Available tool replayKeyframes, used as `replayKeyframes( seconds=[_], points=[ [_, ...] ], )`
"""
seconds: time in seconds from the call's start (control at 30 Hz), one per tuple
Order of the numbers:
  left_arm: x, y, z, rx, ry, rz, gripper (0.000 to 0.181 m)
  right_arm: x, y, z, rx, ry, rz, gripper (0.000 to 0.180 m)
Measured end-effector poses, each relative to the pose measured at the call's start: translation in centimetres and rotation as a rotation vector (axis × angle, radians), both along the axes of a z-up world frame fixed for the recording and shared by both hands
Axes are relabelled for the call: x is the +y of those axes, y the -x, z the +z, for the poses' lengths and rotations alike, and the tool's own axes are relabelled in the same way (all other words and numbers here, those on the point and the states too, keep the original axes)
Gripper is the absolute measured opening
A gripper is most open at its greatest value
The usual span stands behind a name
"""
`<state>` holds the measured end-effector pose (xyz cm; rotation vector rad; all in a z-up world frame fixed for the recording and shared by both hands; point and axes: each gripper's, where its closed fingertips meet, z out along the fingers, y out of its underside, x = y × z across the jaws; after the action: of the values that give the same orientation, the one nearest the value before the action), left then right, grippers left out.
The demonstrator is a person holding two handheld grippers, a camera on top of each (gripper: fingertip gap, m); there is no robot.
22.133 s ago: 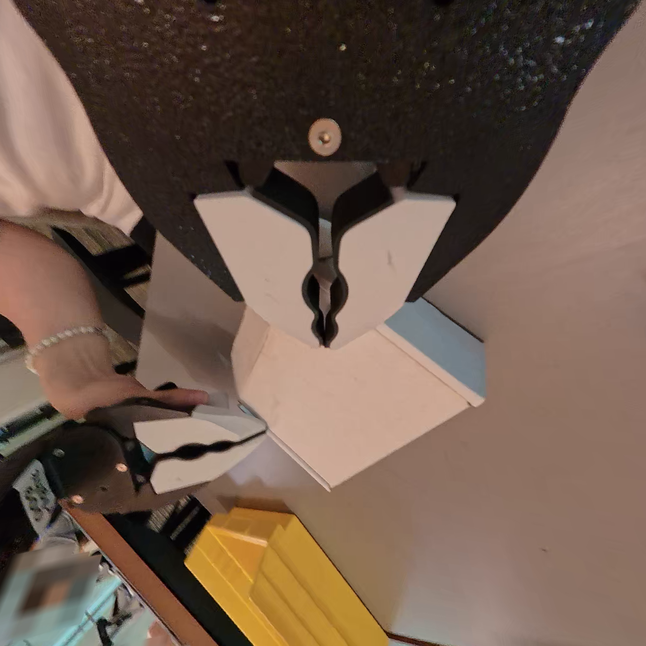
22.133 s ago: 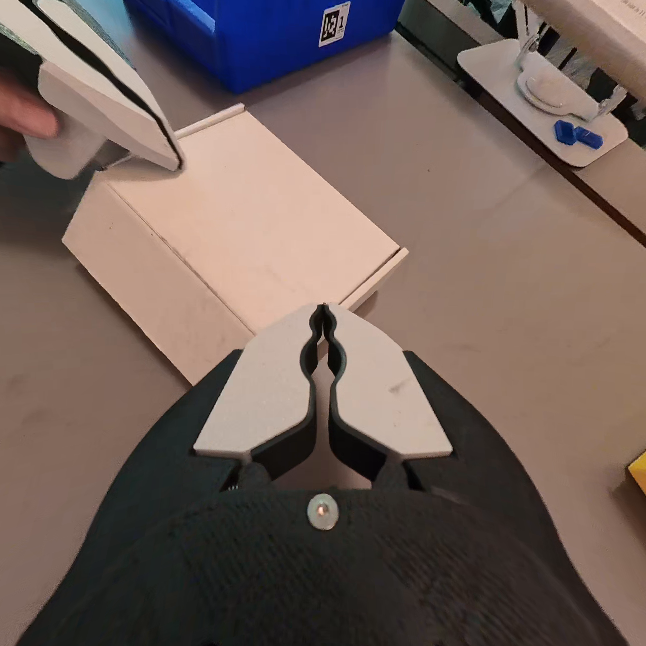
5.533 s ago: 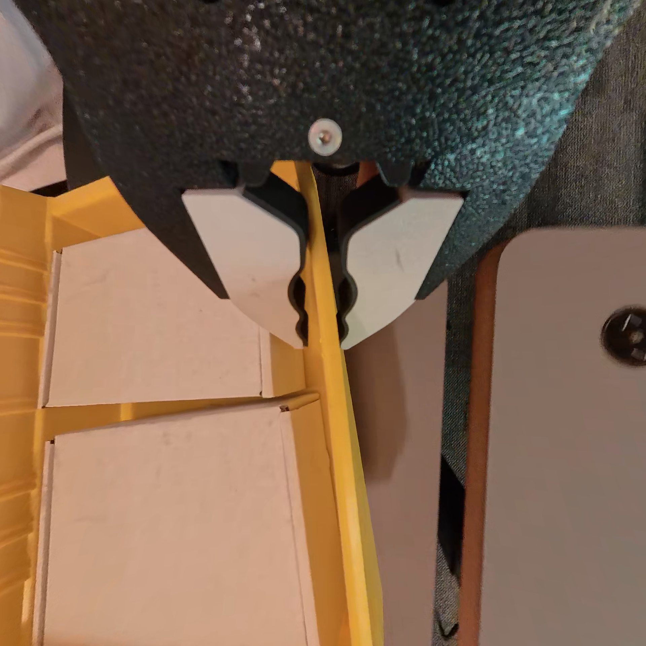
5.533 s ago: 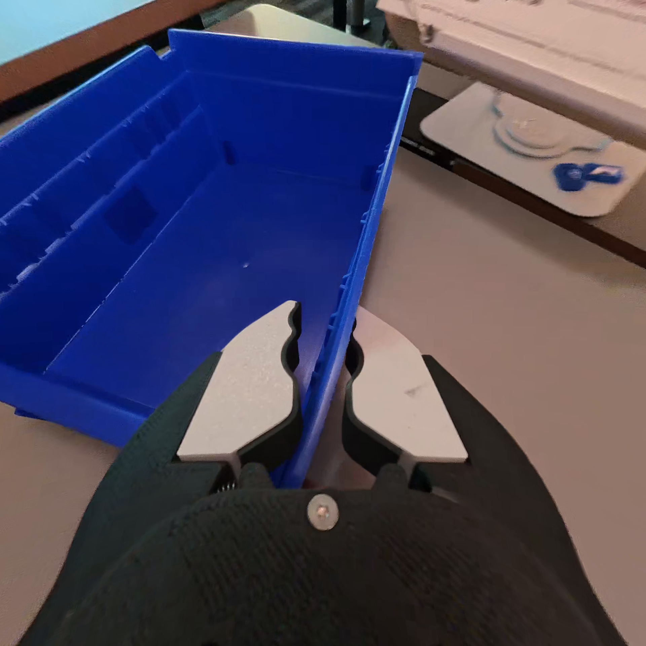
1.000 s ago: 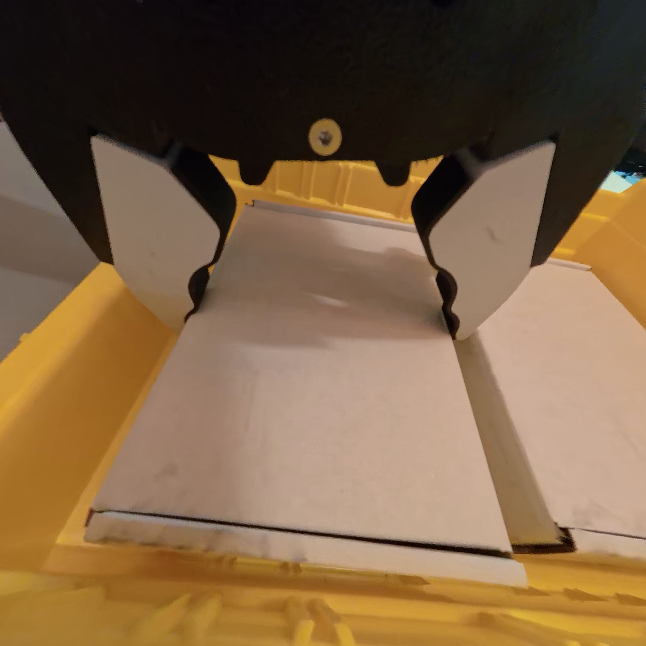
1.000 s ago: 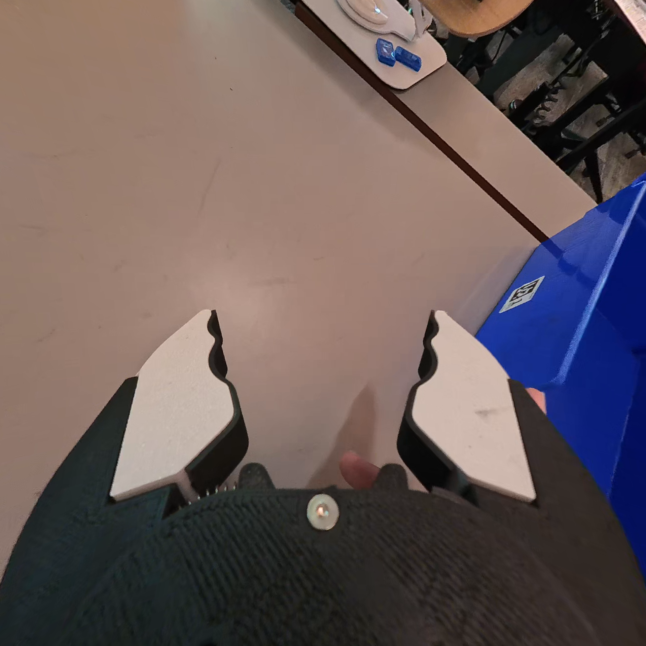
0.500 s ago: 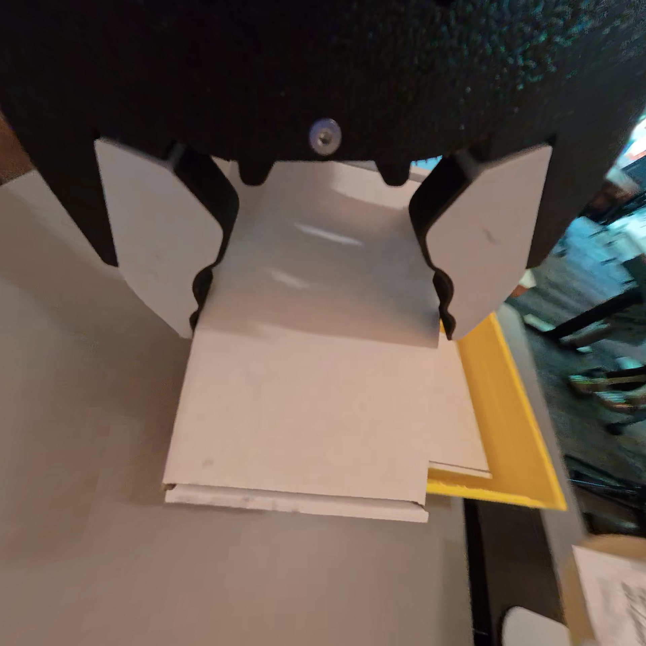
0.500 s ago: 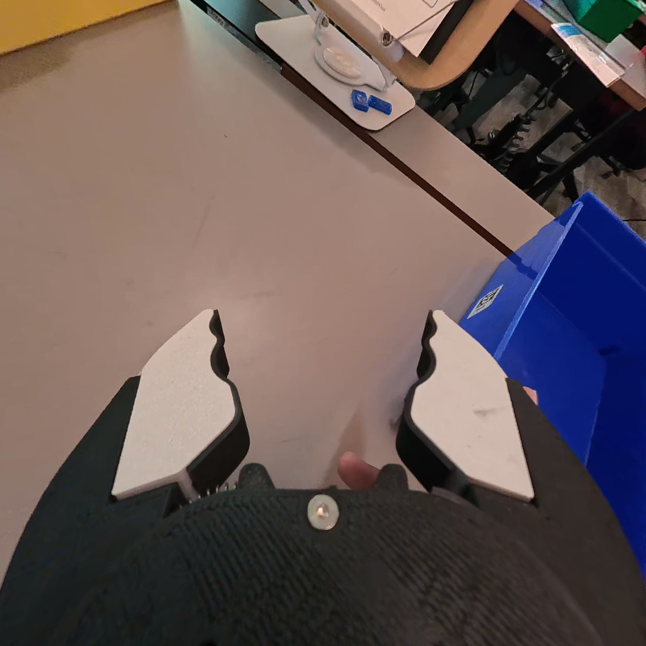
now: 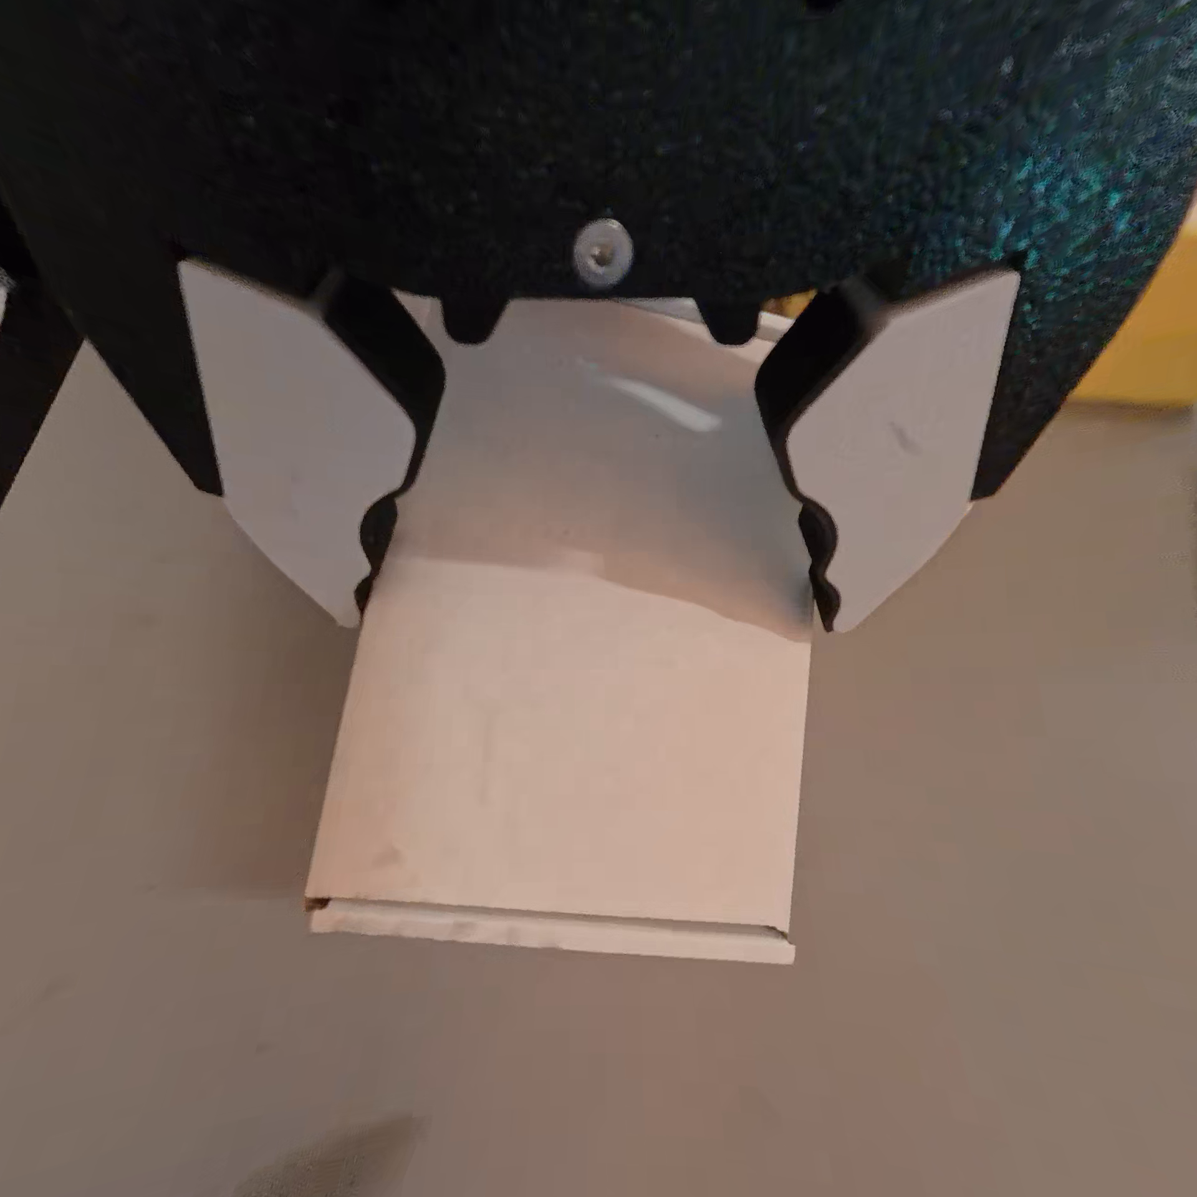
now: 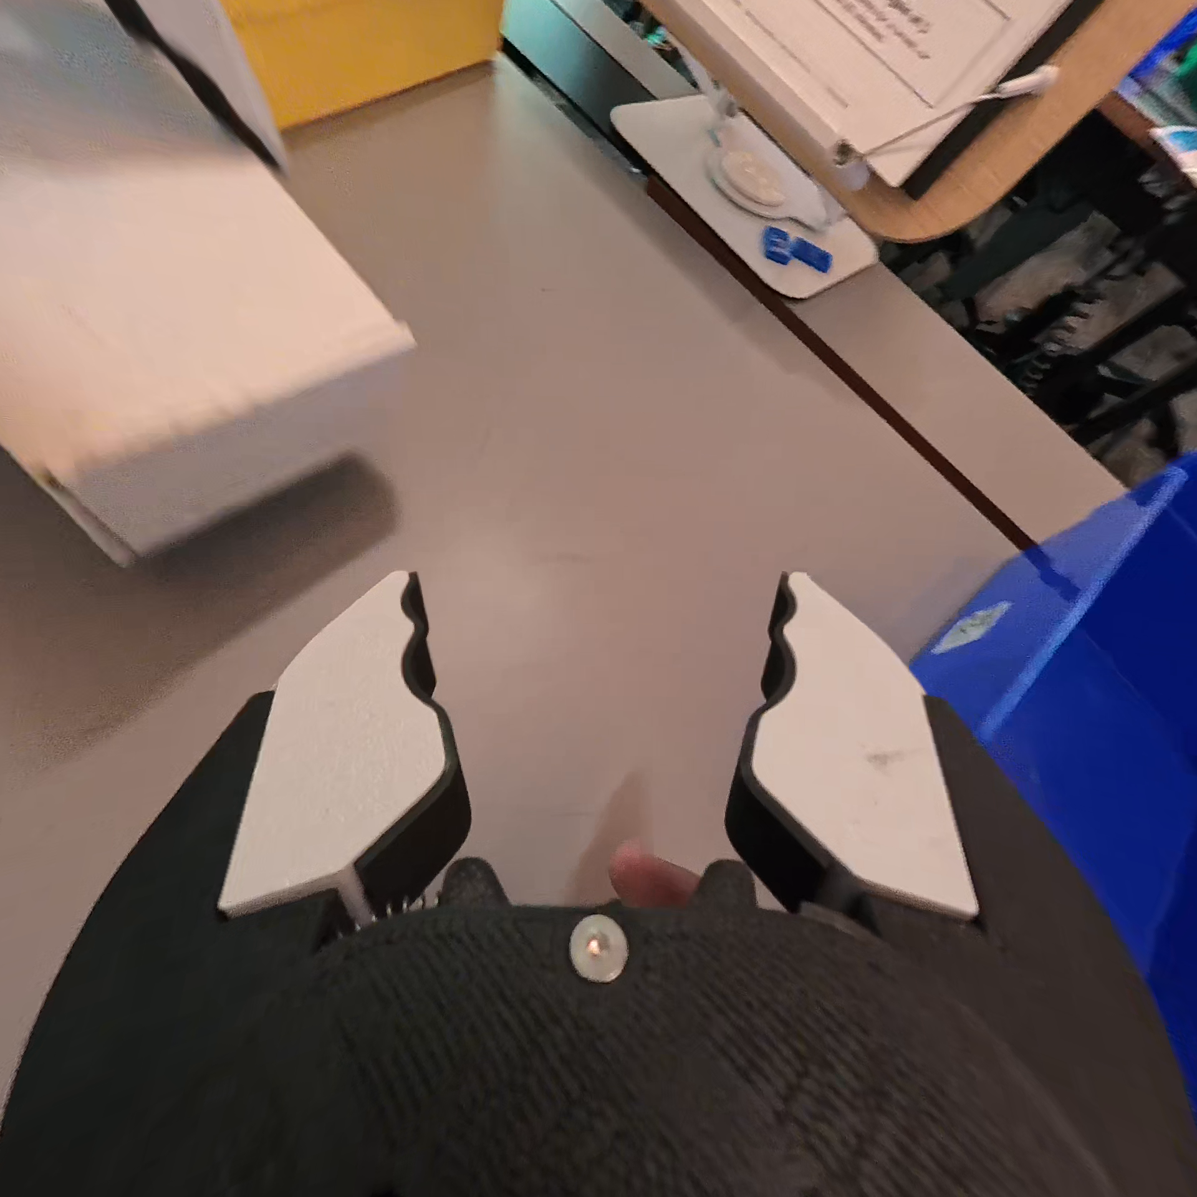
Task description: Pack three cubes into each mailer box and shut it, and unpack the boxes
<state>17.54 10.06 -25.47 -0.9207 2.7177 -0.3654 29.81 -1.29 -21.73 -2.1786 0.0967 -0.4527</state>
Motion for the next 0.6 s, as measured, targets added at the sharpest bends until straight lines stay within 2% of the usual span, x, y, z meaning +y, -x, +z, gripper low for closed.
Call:
replayKeyframes(
  seconds=[0.13,0.23,0.33,0.4,0.5,0.57,0.6],
  points=[
    [-3.7,0.2,-3.3,-0.021,0.016,-0.021,0.123,0.2,3.7,-0.4,0.161,0.002,0.165,0.078],
    [-5.2,-0.2,-3.8,-0.070,0.054,0.017,0.124,0.2,6.6,-0.7,0.278,0.023,0.298,0.039],
    [-5.3,-0.3,-3.1,-0.147,0.053,0.025,0.121,0.5,8.1,-0.5,0.354,0.030,0.350,0.000],
    [-5.5,-0.2,-1.8,-0.227,0.092,0.051,0.113,0.7,8.9,-0.3,0.423,0.022,0.377,0.000],
    [-6.7,1.0,0.9,-0.293,0.289,0.119,0.098,0.4,9.3,-0.8,0.465,0.045,0.408,0.000],
    [-6.6,1.8,2.5,-0.335,0.427,0.186,0.070,0.3,8.4,-1.5,0.425,0.067,0.369,0.001],
    [-5.9,2.1,3.1,-0.348,0.479,0.244,0.053,0.3,7.9,-1.6,0.413,0.069,0.342,0.007]
  ],
)
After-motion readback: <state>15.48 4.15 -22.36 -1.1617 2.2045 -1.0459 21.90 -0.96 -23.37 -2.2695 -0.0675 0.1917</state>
